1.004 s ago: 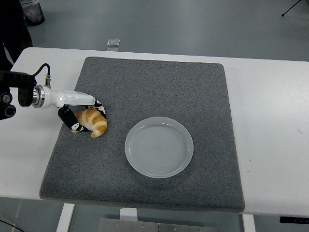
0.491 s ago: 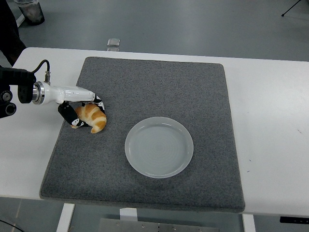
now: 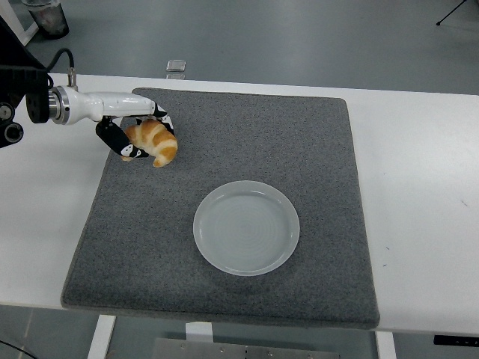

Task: Place the bread on the plate

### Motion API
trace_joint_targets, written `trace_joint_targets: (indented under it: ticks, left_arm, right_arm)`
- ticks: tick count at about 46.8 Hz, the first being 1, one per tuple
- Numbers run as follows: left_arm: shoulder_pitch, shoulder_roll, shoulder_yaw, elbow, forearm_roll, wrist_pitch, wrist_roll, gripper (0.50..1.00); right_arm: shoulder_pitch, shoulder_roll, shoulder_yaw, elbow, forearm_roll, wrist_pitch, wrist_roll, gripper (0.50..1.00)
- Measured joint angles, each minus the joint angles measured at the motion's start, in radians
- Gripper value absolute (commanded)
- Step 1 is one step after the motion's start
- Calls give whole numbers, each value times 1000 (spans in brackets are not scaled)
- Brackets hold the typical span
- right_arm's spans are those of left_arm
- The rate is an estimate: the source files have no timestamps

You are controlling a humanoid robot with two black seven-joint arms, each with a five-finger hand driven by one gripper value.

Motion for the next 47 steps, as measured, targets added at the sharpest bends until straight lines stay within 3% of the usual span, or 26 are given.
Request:
trace_joint_targets:
  ticks: [16,24,34,47]
  left_arm:
    - [-93,39,-143,-6,1,-86,1,500]
    - [-152,35,-168,-19,1,-126,-29,500]
    - [-160,-12,-251,-86,-1,-167,-70,500]
    - [-155,-121,-264,-103,0,-169,-100,500]
  right_arm:
    - [0,0,0,0,0,0,0,952]
    - [0,0,0,0,0,0,0,952]
    - [0,0,0,0,0,0,0,952]
    - [0,0,0,0,0,0,0,952]
